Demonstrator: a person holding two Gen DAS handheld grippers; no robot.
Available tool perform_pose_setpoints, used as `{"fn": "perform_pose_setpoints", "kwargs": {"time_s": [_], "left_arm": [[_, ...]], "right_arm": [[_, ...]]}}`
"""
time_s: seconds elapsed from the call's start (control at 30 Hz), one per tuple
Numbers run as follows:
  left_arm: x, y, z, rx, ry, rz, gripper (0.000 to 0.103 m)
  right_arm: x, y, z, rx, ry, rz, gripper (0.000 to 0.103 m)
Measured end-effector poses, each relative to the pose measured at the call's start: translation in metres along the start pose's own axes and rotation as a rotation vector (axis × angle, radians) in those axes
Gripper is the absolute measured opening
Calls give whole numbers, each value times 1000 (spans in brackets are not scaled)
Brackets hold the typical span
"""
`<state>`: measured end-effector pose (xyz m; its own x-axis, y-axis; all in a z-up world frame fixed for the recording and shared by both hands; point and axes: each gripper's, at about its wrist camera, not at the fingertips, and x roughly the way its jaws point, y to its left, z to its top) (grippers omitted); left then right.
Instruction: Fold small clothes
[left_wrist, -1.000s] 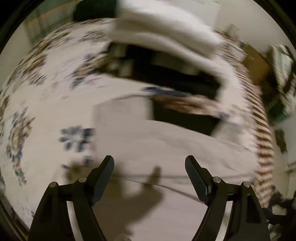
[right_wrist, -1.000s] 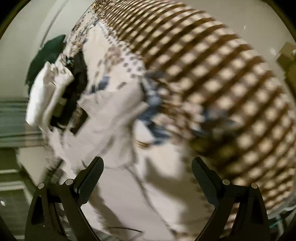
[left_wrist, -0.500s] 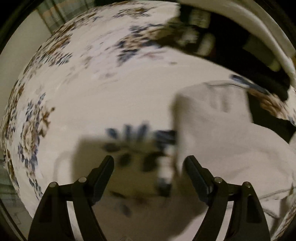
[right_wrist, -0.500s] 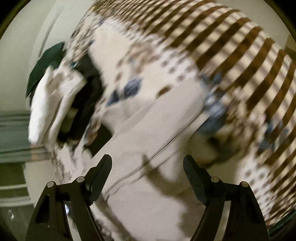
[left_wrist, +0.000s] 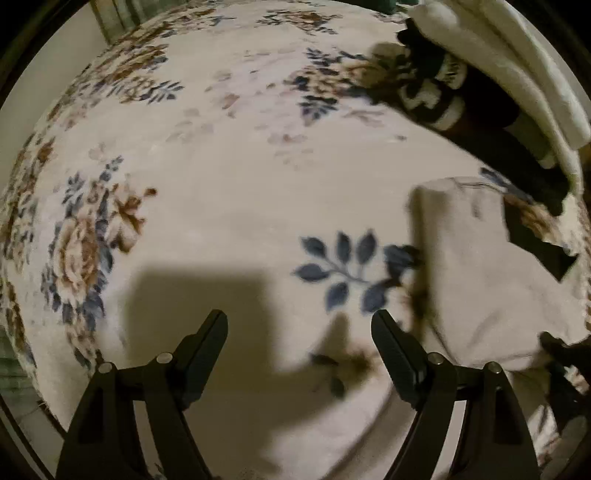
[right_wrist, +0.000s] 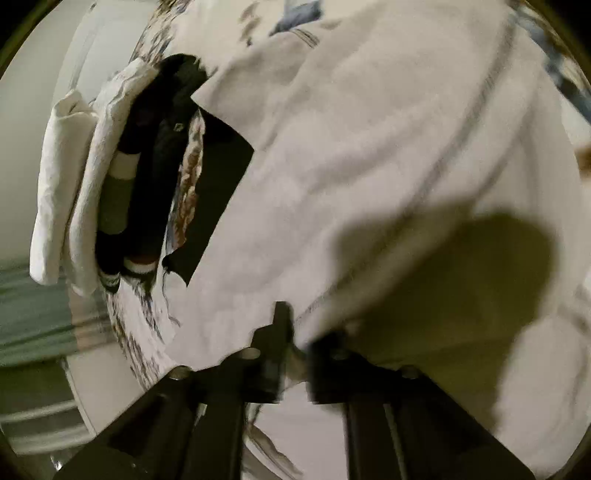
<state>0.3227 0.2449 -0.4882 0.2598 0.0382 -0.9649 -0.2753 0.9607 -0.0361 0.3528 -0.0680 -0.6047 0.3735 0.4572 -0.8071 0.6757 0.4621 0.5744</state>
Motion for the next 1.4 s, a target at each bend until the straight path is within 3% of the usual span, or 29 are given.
{"fn": "perform_pose_setpoints", "kwargs": {"time_s": [0.2, 0.37, 0.47, 0.6, 0.67, 0.73, 0.77, 1.07, 1.1, 1.13, 1.17, 1.33, 1.4], "left_arm": [[-9, -9, 16, 19, 3, -116, 80], [6, -41, 25, 63, 43, -185, 80], [22, -68, 26, 132, 49, -159, 80], [45, -78, 20, 258, 37, -14, 83], [53, -50, 24, 193, 58, -46, 93], [52, -26, 31, 131, 65, -22, 93], [51, -18, 33, 117, 67, 13, 92], [3, 15, 14, 92, -5, 61, 92], [-1, 19, 11, 92, -13, 70, 92], [-4, 23, 7, 90, -22, 76, 92], [-7, 28, 3, 89, -28, 83, 92], [-20, 59, 0, 52, -42, 109, 92], [-24, 71, 1, 37, -52, 117, 92]], "right_arm": [[-5, 29, -44, -133, 32, -22, 8], [-14, 4, -42, -96, 50, -51, 8], [-33, -16, -28, -62, 18, -57, 16], [-40, -22, -16, -45, 13, -47, 49], [-44, -23, -13, -44, 23, -32, 51], [-44, -20, -13, -57, 36, -1, 51], [-43, -18, -15, -64, 42, 13, 51], [36, 12, -51, -29, 162, 152, 49], [41, 14, -55, -24, 159, 166, 39], [48, 17, -60, -23, 150, 165, 21], [50, 20, -64, -22, 138, 155, 14], [53, 35, -85, -25, 53, 116, 9], [54, 42, -95, -44, 62, 127, 8]]}}
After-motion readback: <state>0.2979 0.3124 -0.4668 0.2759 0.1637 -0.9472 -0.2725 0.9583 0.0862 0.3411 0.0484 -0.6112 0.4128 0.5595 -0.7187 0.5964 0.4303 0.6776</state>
